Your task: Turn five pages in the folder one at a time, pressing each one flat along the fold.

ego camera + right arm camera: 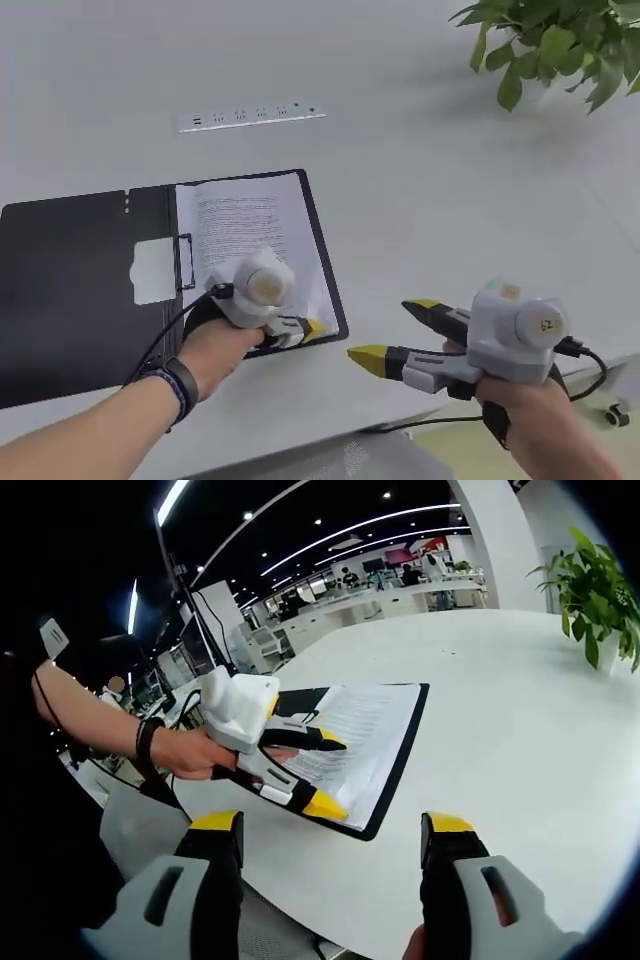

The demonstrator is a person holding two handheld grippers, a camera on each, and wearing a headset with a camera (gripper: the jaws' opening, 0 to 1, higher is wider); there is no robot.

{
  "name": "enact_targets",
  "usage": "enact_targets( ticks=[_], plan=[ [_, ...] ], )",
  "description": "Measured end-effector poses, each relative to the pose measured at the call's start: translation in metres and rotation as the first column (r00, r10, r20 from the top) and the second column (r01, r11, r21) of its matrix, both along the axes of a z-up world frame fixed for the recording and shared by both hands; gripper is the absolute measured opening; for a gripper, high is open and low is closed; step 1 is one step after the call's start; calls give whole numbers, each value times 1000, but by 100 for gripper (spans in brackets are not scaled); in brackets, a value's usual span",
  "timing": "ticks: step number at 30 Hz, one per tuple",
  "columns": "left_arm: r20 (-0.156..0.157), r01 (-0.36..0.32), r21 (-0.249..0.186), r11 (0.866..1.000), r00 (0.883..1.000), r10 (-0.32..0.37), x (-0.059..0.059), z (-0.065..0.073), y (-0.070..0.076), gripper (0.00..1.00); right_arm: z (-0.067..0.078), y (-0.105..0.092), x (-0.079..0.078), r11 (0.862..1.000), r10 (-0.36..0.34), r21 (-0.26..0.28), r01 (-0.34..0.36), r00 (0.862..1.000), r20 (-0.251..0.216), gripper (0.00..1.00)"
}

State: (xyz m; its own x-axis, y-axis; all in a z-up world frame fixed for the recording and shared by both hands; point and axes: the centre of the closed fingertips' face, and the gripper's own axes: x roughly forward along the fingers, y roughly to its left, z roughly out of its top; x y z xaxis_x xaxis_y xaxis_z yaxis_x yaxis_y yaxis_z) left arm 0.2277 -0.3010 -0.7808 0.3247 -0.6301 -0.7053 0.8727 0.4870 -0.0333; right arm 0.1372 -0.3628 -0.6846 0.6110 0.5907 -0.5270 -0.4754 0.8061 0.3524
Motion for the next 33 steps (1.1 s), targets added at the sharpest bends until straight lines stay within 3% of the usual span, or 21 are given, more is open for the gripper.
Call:
enact_targets(
  ticks=[12, 24, 29, 33],
  plan=[
    [8, -15, -25, 1000, 1000, 16, 5, 0, 1, 65, -10, 12, 34, 998, 15, 57, -15, 1000, -4, 67],
    [16, -20, -32, 999, 1000, 20, 6, -1, 2, 65, -22, 28, 78, 977, 1, 211, 7, 999, -38, 52],
    [15, -24, -36, 999, 1000, 24, 7, -1, 2, 65, -29, 33, 86, 973, 8, 232, 6, 998, -59, 48],
    [13, -26, -37, 999, 1000, 26, 7, -1, 2, 65, -36, 41, 87, 980, 32, 200, -17, 997, -72, 46]
  ],
)
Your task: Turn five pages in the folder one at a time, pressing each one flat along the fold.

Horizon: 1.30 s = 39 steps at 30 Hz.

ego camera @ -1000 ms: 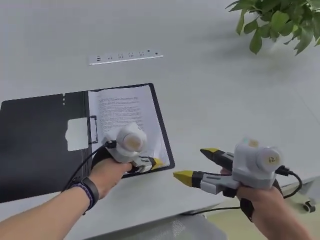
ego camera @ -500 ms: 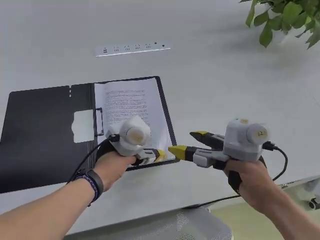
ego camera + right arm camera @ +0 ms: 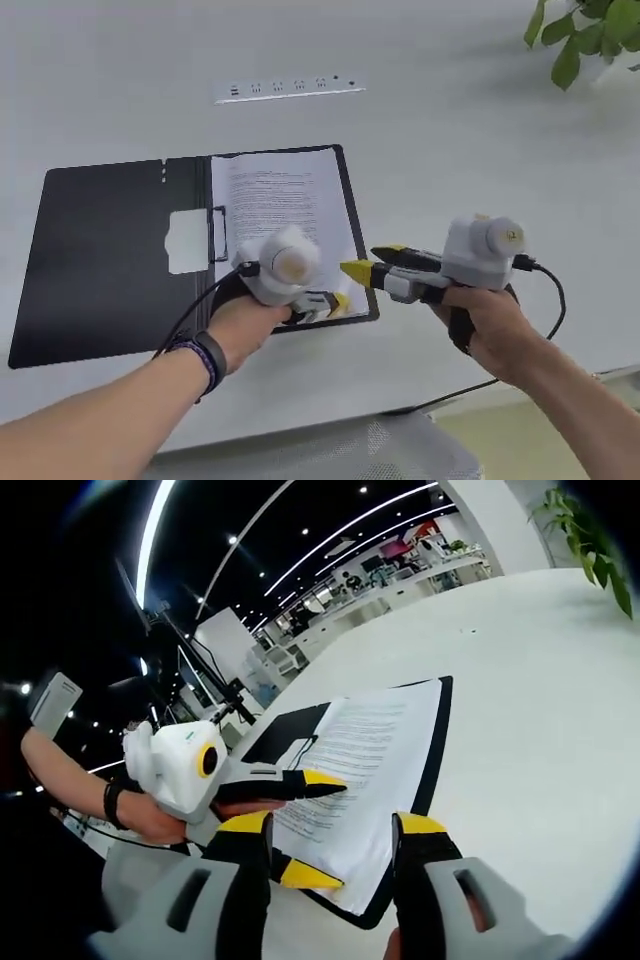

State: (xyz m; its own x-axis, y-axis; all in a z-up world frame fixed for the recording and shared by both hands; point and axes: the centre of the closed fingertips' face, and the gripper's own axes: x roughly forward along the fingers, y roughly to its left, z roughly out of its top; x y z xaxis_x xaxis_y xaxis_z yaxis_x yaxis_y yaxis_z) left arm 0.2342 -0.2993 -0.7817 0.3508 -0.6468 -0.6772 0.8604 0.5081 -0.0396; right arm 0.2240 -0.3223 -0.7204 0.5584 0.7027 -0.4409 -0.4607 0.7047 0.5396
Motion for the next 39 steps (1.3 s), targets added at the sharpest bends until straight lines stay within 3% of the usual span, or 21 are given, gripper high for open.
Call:
enact_targets(
  ticks=[19, 29, 34, 39],
  plan=[
    [-7, -8, -6, 1000, 1000, 8, 0, 0, -1, 65, -22, 14, 5, 1000, 16, 28, -14, 998, -62, 37],
    [-13, -2, -9, 1000, 1000, 2, -1, 1, -2, 67, -20, 18, 5, 998, 22, 54, -18, 997, -72, 28],
    [-52, -5, -37, 999, 999, 3, -6, 4, -6, 75, -22, 12, 5, 997, 4, 72, 2, 996, -87, 20],
    [-60, 6, -42, 999, 998, -8, -10, 5, -7, 75, -24, 9, 0, 993, -14, 113, 28, 993, -120, 14]
  ],
)
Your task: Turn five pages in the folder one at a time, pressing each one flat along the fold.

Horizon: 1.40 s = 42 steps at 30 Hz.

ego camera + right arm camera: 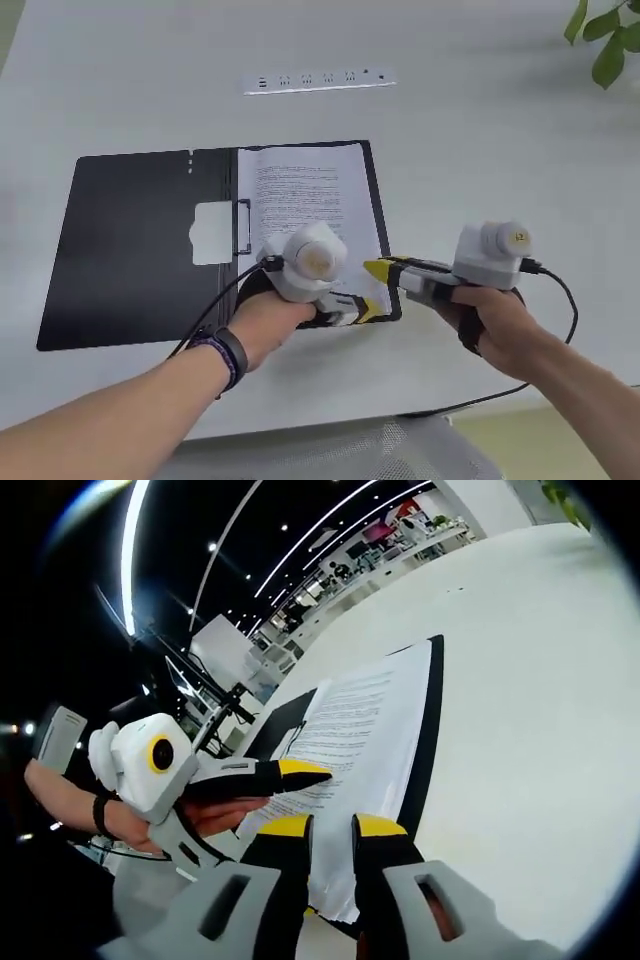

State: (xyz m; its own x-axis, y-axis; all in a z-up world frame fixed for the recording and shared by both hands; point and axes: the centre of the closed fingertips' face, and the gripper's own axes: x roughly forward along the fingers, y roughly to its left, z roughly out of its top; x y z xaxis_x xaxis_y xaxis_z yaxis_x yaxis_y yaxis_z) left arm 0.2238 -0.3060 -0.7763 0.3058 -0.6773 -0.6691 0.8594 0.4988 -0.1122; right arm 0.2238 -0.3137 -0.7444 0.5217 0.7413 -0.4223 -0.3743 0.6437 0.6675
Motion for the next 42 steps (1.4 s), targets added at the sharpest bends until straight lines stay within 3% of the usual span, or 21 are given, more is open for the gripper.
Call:
enact_targets(
  ticks=[7, 17, 25, 30, 42],
  plan=[
    [-5, 28, -9, 1000, 1000, -28, -8, 6, -2, 80, -1, 2, -4, 1000, 5, 12, -5, 1000, 0, 2],
    [24, 26, -22, 999, 999, -26, -5, 20, 2, 80, -6, -4, 2, 999, -30, 29, 31, 999, -15, 0],
    [38, 2, -44, 999, 999, -1, -2, 33, 13, 81, 7, -3, 5, 997, -61, 47, 61, 998, -4, 0],
    [49, -20, -59, 998, 999, 23, -2, 41, 25, 81, 17, 4, 6, 993, -93, 75, 94, 995, -19, 0],
    [78, -86, -75, 993, 993, 92, 0, 56, 68, 82, 40, 28, 4, 990, -92, 112, 90, 996, 9, 0]
  ],
)
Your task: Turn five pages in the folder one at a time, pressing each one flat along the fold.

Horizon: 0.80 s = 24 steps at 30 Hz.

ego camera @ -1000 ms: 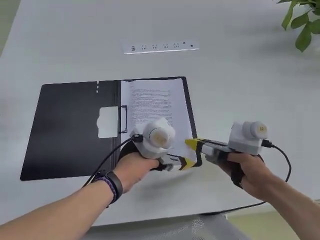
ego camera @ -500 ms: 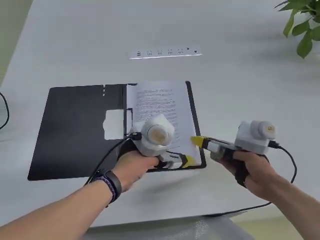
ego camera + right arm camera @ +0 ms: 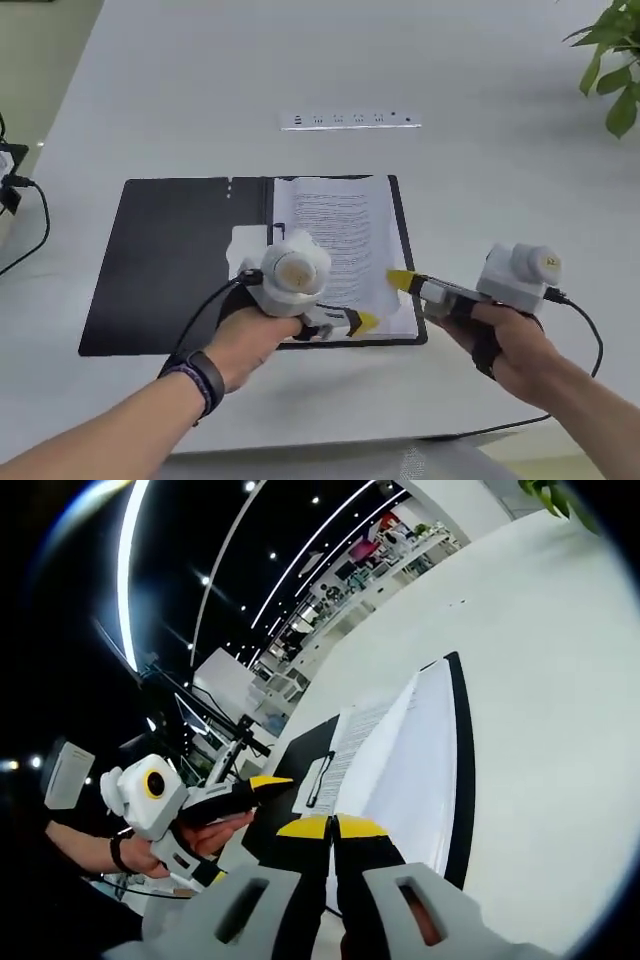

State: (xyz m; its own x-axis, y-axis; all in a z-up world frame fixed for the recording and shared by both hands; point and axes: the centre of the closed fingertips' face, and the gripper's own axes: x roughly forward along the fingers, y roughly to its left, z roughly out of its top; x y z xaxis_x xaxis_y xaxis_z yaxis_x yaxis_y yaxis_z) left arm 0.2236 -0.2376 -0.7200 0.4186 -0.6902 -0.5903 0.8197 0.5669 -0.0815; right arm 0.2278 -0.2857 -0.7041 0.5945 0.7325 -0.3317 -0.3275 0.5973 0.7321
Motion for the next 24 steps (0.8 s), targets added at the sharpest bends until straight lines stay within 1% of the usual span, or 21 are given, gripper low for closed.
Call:
enact_targets(
  ticks=[2, 4, 7, 9, 15, 17, 20, 24],
  plan=[
    [3, -12, -3, 1000, 1000, 12, 0, 2, 6, 82, 3, 3, 0, 1000, 4, 5, -4, 1000, 3, 0],
    [10, -33, -9, 999, 999, 33, -1, 5, 15, 82, 9, 8, 0, 1000, 6, 12, -7, 1000, 14, 0],
    [14, -48, -17, 999, 999, 48, -3, 6, 24, 82, 16, 15, 3, 999, 2, 36, -3, 1000, 27, 0],
    [18, -57, -13, 998, 998, 58, -4, 7, 32, 82, 19, 20, 4, 999, 4, 42, -6, 999, 32, 0],
    [25, -99, -13, 995, 995, 99, -1, 10, 57, 82, 29, 36, 7, 998, 26, 53, -29, 998, 53, 0],
    [26, -106, -15, 994, 994, 106, 0, 12, 62, 82, 31, 40, 7, 998, 33, 54, -36, 998, 59, 0],
    [36, -122, -19, 992, 992, 123, 2, 16, 73, 82, 34, 48, 8, 997, 45, 59, -49, 997, 67, 0],
    [44, -146, -23, 989, 988, 147, 5, 21, 88, 82, 42, 59, 10, 994, 48, 90, -55, 996, 77, 0]
  ],
)
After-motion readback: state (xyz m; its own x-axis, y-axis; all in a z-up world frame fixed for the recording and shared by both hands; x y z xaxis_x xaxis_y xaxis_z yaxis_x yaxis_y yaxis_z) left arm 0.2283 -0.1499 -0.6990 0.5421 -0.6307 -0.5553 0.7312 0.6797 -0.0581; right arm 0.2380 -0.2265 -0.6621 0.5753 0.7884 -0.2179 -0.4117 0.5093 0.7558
